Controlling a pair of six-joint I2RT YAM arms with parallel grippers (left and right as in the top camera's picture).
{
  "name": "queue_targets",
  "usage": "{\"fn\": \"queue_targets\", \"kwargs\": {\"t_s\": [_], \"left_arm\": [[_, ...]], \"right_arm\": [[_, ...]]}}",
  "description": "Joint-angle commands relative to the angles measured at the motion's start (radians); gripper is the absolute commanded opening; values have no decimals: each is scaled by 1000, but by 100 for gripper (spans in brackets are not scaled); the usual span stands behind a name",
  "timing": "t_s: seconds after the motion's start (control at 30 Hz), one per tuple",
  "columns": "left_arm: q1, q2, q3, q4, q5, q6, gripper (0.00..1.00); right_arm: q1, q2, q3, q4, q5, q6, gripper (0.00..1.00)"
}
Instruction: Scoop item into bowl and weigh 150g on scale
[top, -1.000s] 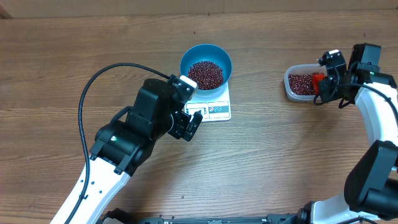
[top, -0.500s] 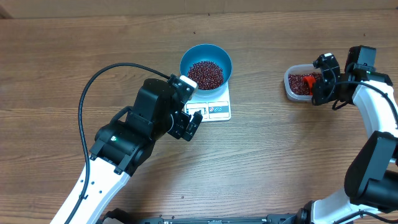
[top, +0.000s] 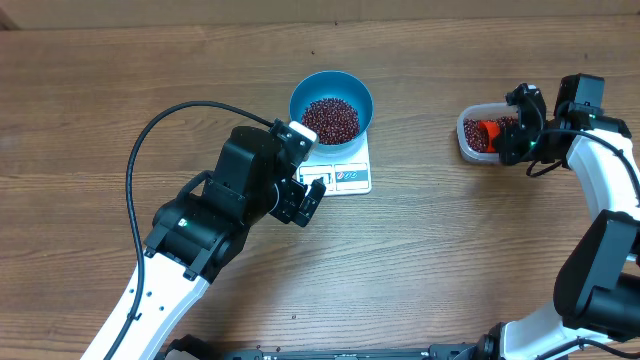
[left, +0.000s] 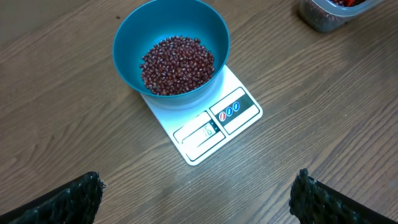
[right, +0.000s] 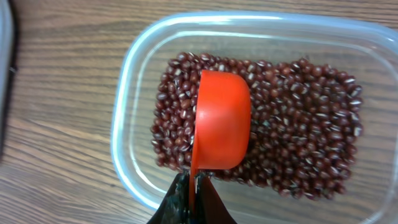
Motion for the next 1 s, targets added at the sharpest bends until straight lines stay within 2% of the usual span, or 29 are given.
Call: {"fn": "queue_targets", "kwargs": {"t_s": [0.0, 0.4, 0.97], "left_arm": [[5, -6, 19, 0, -10, -13, 99], [5, -6, 19, 0, -10, -13, 99], [5, -6, 19, 0, -10, -13, 100]], "right_arm": [[-1, 12, -2, 1, -86, 62, 4], [-1, 15, -2, -2, -102, 171, 4], [-25, 68, -2, 17, -136, 171, 4]]}}
